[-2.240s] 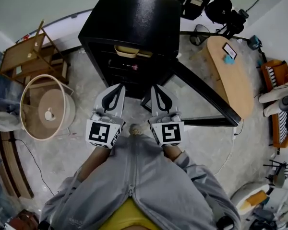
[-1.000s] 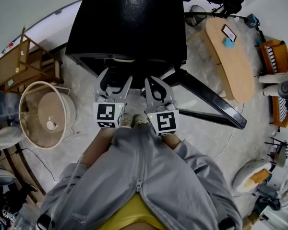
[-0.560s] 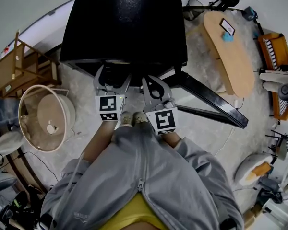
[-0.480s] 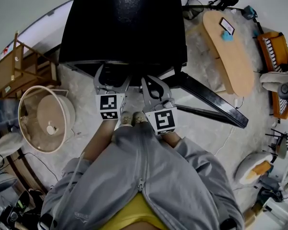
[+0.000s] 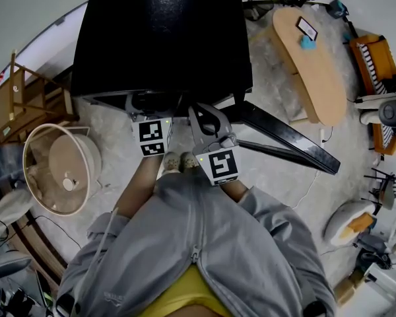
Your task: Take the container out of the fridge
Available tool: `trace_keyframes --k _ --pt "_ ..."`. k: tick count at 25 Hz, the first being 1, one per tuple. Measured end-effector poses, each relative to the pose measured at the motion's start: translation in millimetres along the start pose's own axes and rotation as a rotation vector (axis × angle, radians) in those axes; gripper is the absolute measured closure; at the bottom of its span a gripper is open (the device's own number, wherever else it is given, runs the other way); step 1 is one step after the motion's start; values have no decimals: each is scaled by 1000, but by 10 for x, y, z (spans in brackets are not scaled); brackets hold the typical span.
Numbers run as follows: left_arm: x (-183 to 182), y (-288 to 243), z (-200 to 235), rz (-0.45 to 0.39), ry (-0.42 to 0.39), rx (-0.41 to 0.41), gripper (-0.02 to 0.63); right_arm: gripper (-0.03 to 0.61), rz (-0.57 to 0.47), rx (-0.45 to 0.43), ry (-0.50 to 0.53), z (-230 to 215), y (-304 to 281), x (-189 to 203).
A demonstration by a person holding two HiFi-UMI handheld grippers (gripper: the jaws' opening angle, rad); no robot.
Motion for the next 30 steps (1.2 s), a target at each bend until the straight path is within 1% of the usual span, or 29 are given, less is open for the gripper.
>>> trace_keyframes --k 3,10,13,16,23,30 --pt "-14 -76 8 8 -26 -25 63 578 -5 0 -9 1 -13 -25" --pt "-39 -199 26 16 -19 -61 63 578 5 -16 3 3 -11 26" --pt "-41 -211 29 22 -42 -72 80 578 6 -22 6 5 -5 51" --pt "-43 -186 12 22 -53 -63 89 578 3 -19 6 8 5 28" --pt "-86 -2 -18 16 -62 -66 101 578 -4 -14 10 25 59 29" --pt "-106 400 -79 20 -50 -87 101 578 -24 -9 7 86 182 15"
Point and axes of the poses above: the fingertips, and each gripper's own axes: y backward along the fingers, z to its left, x out of its underside, the point moved 5 cm from there along y, backward along the fingers, and after that the axes turned 3 degrees about -z, right-handed, at the moved point
